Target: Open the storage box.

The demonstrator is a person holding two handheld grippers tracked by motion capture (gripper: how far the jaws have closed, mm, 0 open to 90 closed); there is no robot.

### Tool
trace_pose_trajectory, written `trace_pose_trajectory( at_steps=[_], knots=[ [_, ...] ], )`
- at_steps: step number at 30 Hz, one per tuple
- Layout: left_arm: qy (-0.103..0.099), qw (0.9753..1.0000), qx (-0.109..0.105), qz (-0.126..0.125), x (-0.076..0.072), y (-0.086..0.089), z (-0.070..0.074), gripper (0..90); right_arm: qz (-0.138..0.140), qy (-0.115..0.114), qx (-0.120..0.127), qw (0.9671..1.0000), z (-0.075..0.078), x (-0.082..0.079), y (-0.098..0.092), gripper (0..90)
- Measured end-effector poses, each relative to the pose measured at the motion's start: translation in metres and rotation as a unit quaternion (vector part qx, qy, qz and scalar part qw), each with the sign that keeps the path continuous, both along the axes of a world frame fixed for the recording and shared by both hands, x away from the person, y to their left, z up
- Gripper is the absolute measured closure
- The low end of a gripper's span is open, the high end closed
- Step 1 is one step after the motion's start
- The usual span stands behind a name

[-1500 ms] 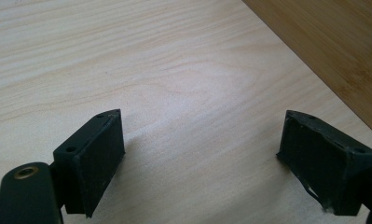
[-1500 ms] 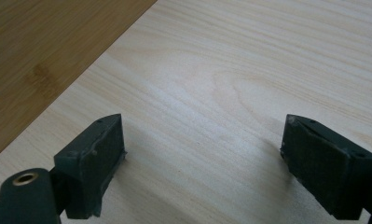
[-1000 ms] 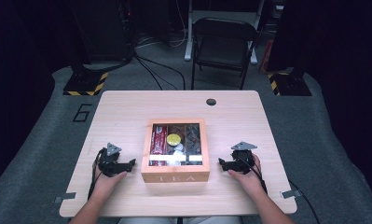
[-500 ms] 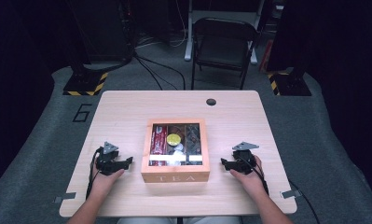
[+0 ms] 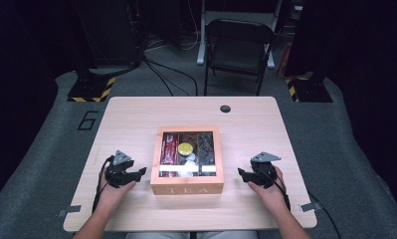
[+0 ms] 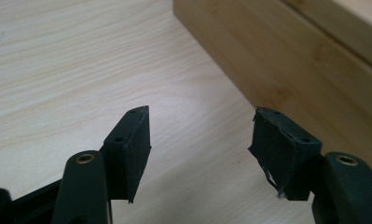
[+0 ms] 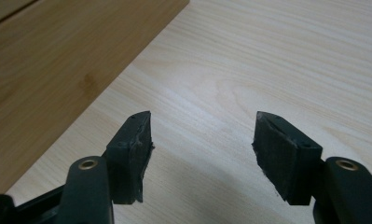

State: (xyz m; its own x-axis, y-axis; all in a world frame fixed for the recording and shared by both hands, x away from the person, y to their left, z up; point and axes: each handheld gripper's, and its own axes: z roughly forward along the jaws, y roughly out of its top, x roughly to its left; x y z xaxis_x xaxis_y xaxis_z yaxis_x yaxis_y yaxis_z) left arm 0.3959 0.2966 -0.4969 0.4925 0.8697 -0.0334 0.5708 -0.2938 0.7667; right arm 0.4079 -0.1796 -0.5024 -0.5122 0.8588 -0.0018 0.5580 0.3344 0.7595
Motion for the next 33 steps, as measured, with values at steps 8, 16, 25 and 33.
trace_pose_trajectory(
  at_steps=[8, 16, 25, 33],
  knots=[
    [0.01, 0.9997, -0.007, -0.023, -0.002, -0.009, 0.003, 42.1, 0.015, 0.01, 0.007, 0.9998, 0.003, -0.005, 0.003, 41.2],
    [0.01, 0.999, -0.034, -0.027, -0.009, -0.01, 0.018, 43.3, 0.033, 0.007, 0.007, 0.9994, 0.012, -0.014, 0.009, 44.4],
    [0.014, 0.9986, -0.035, -0.037, -0.013, -0.014, 0.033, 44.0, 0.052, 0.014, 0.02, 0.9984, 0.03, -0.021, 0.017, 46.1],
    [0.005, 0.9986, -0.032, -0.043, -0.023, -0.019, 0.045, 45.5, 0.075, 0.0, 0.032, 0.9967, 0.052, -0.031, 0.027, 46.9]
  ],
)
